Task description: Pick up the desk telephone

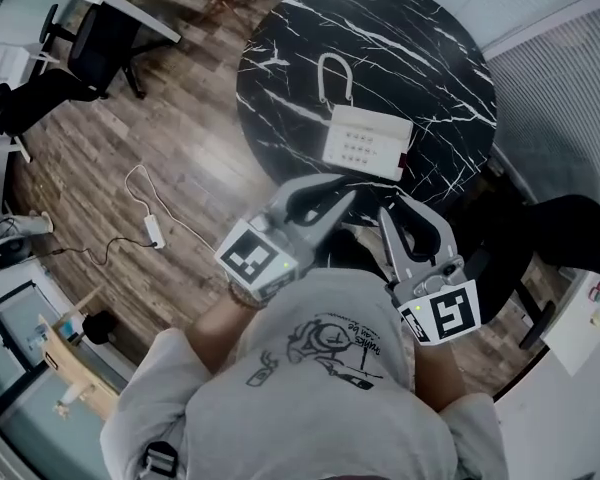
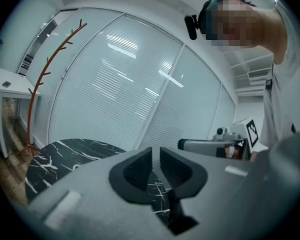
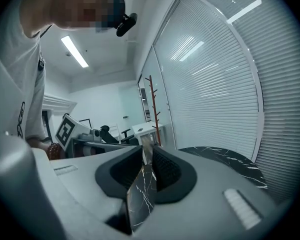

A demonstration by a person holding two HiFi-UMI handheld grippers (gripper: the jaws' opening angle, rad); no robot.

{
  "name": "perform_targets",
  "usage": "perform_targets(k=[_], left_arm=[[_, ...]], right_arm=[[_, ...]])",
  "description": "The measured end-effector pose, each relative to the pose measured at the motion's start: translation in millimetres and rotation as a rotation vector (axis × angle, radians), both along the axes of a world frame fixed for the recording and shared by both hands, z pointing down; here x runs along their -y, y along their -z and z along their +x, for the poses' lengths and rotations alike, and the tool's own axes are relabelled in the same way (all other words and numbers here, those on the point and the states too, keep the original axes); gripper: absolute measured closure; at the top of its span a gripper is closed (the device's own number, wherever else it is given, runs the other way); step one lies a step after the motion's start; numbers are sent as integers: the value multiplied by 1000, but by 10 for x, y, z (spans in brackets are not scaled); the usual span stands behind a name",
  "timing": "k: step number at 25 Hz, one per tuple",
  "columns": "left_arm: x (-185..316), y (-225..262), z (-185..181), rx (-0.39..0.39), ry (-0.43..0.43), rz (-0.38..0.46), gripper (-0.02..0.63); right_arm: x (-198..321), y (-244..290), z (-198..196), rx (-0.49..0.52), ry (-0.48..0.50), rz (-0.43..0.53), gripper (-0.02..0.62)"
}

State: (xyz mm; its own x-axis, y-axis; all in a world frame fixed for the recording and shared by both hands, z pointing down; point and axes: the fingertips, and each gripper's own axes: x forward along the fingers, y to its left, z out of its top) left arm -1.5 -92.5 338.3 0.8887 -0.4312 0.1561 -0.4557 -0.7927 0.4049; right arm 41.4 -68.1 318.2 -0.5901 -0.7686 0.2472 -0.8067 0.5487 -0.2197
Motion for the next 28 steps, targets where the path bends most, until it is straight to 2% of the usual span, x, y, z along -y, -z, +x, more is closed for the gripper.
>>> perform_targets(k=[15,22,28], left_arm=[[312,-988,77,55,24,-112,549],[457,-1667,132,112,-26,-241,532],[579,-2180,41,141,4,-319,525]], right_arm=[[260,-983,227,-55,-28,-118,503],[401,-1540,400,-76,-55,-181,485],[505,-1993,470,-84,-66,-234,465]])
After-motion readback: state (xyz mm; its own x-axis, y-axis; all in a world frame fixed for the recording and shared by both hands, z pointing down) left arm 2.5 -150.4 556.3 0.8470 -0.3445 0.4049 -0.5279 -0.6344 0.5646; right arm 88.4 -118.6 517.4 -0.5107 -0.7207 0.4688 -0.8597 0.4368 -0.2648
